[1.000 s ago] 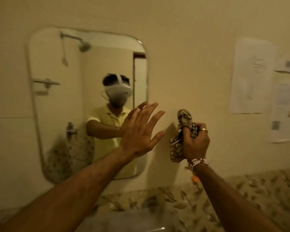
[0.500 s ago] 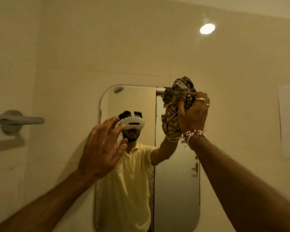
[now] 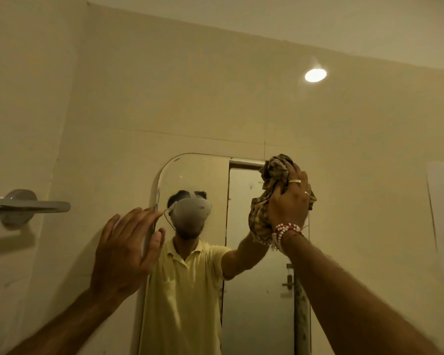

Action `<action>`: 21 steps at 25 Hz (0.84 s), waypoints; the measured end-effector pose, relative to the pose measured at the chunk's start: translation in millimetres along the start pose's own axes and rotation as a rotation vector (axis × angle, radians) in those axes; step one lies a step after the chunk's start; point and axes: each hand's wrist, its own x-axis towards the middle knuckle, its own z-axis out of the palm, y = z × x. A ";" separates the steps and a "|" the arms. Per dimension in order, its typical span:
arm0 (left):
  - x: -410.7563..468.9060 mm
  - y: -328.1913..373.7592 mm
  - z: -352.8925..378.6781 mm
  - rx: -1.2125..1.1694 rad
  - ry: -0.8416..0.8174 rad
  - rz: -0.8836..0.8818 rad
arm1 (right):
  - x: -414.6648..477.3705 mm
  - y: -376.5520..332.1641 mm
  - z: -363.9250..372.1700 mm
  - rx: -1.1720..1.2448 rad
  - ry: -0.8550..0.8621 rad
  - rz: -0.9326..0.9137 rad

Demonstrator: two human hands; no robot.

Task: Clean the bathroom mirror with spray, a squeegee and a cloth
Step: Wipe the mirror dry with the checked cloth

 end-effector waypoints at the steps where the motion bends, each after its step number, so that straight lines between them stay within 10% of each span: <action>1: 1.2 0.1 0.7 -0.004 0.018 -0.001 | 3.1 -3.7 3.3 -0.016 -0.005 0.008; 21: -16.3 -30.0 6.8 0.165 0.072 0.083 | -108.3 -128.0 113.5 -0.057 -0.418 -0.687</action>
